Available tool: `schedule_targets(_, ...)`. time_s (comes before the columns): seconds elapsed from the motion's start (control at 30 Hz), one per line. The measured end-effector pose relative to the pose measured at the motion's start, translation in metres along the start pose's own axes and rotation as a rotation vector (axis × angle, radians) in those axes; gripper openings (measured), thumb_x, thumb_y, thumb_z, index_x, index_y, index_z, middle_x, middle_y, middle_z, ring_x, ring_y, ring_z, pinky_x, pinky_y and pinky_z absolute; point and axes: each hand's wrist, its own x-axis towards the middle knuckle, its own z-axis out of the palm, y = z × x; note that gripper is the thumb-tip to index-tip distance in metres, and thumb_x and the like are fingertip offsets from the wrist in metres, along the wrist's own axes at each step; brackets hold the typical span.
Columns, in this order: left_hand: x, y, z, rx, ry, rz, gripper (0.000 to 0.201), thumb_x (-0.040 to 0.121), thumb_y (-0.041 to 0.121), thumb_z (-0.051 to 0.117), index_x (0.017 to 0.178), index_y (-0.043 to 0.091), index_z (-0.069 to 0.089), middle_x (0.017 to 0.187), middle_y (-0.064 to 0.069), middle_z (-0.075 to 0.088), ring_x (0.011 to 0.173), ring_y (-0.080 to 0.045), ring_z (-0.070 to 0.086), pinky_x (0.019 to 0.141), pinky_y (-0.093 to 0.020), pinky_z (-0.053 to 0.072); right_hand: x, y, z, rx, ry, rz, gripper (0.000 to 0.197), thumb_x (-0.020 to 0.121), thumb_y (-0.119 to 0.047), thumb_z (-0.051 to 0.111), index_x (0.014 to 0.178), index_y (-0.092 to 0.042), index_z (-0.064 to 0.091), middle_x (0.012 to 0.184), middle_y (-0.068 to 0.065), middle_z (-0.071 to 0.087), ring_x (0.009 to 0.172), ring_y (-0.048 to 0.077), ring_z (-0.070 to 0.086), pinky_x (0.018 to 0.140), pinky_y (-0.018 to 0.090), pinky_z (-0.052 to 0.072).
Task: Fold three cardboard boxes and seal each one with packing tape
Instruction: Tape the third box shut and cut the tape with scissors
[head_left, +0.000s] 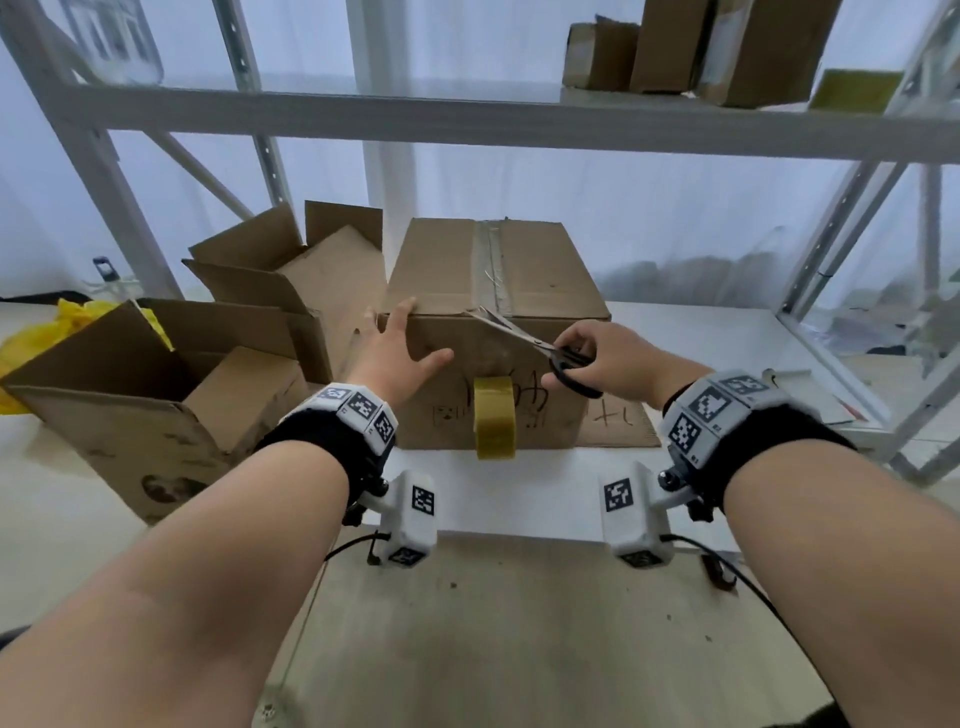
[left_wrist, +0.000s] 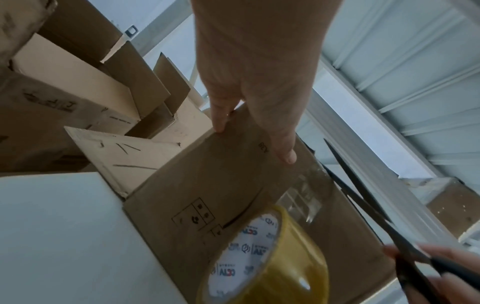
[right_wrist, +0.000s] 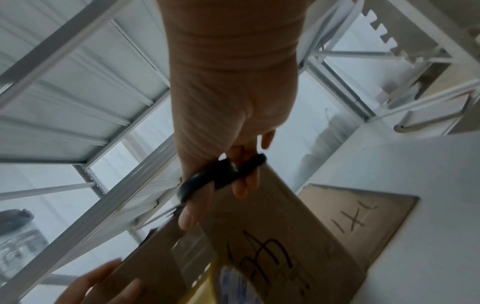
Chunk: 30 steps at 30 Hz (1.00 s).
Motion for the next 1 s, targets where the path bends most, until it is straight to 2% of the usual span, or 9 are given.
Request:
schedule_targets(0.1,-0.011,0.009,0.004,0.001,0.19,0.034,0.071,0.083,0.053,0.062,0.138,0.024,0.028,0.146,-0.011,0.02,0.133,-0.033,0.031,0.108,-0.048,0.034,-0.007,0.0,-0.019,0.003,-0.151,0.027,0.046,0.073,-0.042,0.08,0.107,-0.02,0.059,0.082,-0.004,0.057,0.077,0.012,0.054,0.066,0.023,0.041)
schedule_targets(0.17,-0.025,0.018,0.011,-0.02,0.253,0.088,0.057,0.087,0.048,0.06,0.13,0.021,0.035,0.133,-0.01,0.032,0.122,-0.027,0.038,0.102,-0.04,0.036,-0.012,0.002,-0.028,-0.025,-0.212,0.057,0.046,0.074,-0.038,0.08,0.11,-0.018,0.058,0.083,-0.002,0.058,0.075,0.014,0.055,0.065,0.023,0.041)
schedule_targets(0.33,-0.041,0.042,0.034,-0.283,-0.077,0.071,0.048,0.091,0.031,0.061,0.131,0.027,0.035,0.127,-0.007,0.035,0.103,-0.021,0.046,0.094,-0.037,0.047,-0.023,0.019,-0.031,-0.105,-0.286,0.137,0.037,0.073,-0.039,0.081,0.099,-0.021,0.063,0.088,-0.005,0.059,0.08,0.011,0.053,0.084,0.031,0.045)
schedule_targets(0.4,-0.038,0.046,0.038,-0.351,-0.089,0.034,0.045,0.092,0.028,0.061,0.13,0.024,0.037,0.123,-0.005,0.038,0.099,-0.019,0.046,0.091,-0.033,0.046,-0.026,0.024,-0.03,-0.079,-0.27,0.141,0.036,0.072,-0.039,0.081,0.098,-0.022,0.063,0.087,-0.006,0.059,0.081,0.011,0.053,0.083,0.03,0.045)
schedule_targets(0.5,-0.032,0.046,0.042,-0.434,-0.099,0.019,0.036,0.092,0.025,0.061,0.122,0.02,0.042,0.118,-0.004,0.05,0.099,-0.019,0.053,0.081,-0.03,0.046,-0.024,0.027,-0.029,-0.053,-0.24,0.138,0.039,0.073,-0.04,0.081,0.101,-0.019,0.064,0.08,-0.006,0.059,0.072,0.007,0.053,0.07,0.025,0.042)
schedule_targets(0.63,-0.027,0.042,0.052,-0.509,-0.053,-0.05,0.025,0.091,0.019,0.061,0.11,0.015,0.046,0.107,-0.004,0.056,0.095,-0.02,0.055,0.082,-0.034,0.05,-0.015,0.023,-0.033,-0.044,-0.274,0.126,0.037,0.073,-0.039,0.081,0.1,-0.02,0.065,0.073,-0.003,0.064,0.066,0.008,0.056,0.065,0.022,0.043)
schedule_targets(0.8,-0.016,0.038,0.061,-0.701,0.007,-0.212,0.027,0.087,0.017,0.068,0.103,0.011,0.047,0.088,-0.001,0.056,0.086,-0.021,0.055,0.08,-0.037,0.05,-0.006,0.018,-0.037,-0.067,-0.301,0.112,0.036,0.074,-0.038,0.08,0.102,-0.02,0.066,0.083,-0.005,0.063,0.075,0.007,0.056,0.073,0.024,0.044)
schedule_targets(0.9,-0.015,0.036,0.062,-0.695,-0.052,-0.204,0.02,0.089,0.022,0.066,0.102,0.008,0.059,0.092,-0.007,0.062,0.084,-0.022,0.058,0.073,-0.033,0.05,-0.001,0.017,-0.037,-0.082,-0.313,0.104,0.038,0.074,-0.039,0.08,0.105,-0.022,0.066,0.084,-0.007,0.062,0.082,0.008,0.056,0.078,0.027,0.042)
schedule_targets(1.0,-0.016,0.035,0.061,-0.713,-0.106,-0.166,0.013,0.093,0.022,0.06,0.088,0.011,0.063,0.081,-0.006,0.062,0.074,-0.02,0.058,0.063,-0.027,0.047,0.005,0.015,-0.038,-0.104,-0.337,0.099,0.041,0.074,-0.04,0.079,0.108,-0.023,0.065,0.085,-0.006,0.062,0.079,0.008,0.056,0.078,0.028,0.041)
